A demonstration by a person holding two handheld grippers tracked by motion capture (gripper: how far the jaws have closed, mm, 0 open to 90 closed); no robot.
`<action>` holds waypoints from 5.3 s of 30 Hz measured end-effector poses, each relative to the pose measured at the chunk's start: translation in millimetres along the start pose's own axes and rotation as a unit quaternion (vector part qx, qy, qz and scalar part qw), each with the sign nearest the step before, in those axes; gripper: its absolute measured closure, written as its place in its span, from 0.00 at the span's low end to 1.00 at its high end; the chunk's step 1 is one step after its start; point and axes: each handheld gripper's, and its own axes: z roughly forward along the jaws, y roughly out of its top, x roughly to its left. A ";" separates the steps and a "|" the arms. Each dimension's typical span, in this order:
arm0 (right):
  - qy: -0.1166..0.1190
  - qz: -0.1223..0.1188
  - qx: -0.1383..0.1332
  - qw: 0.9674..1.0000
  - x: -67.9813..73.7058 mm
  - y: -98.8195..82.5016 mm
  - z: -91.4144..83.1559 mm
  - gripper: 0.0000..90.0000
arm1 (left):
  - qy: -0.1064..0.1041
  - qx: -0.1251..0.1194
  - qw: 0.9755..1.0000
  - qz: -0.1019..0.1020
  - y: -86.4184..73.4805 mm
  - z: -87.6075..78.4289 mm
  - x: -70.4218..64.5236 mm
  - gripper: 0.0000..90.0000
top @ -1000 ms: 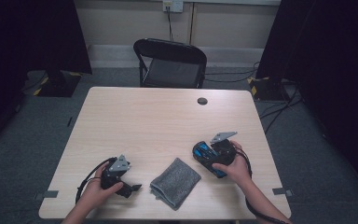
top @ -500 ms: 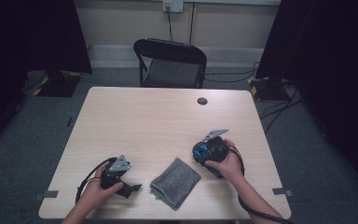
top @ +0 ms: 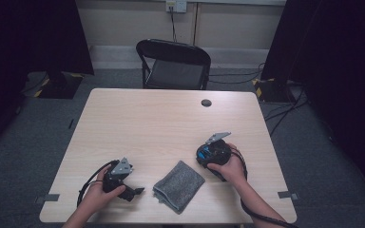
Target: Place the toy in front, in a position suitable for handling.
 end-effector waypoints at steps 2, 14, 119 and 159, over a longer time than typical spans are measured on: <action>-0.001 0.001 0.002 1.000 0.3 0.3 -0.1 0.23 | 0.000 0.000 1.000 0.000 0.0 0.0 0.0 0.00; -0.002 0.003 -0.004 1.000 2.1 -0.5 -1.0 0.28 | 0.000 0.000 1.000 0.000 0.0 0.0 0.0 0.00; 0.059 -0.044 0.005 0.997 9.9 110.1 78.6 0.24 | -0.001 -0.002 1.000 -0.003 -0.1 0.2 -0.2 0.00; 0.036 -0.046 -0.044 0.997 0.8 17.2 23.6 0.25 | -0.001 -0.002 1.000 -0.002 -0.1 0.2 0.0 0.00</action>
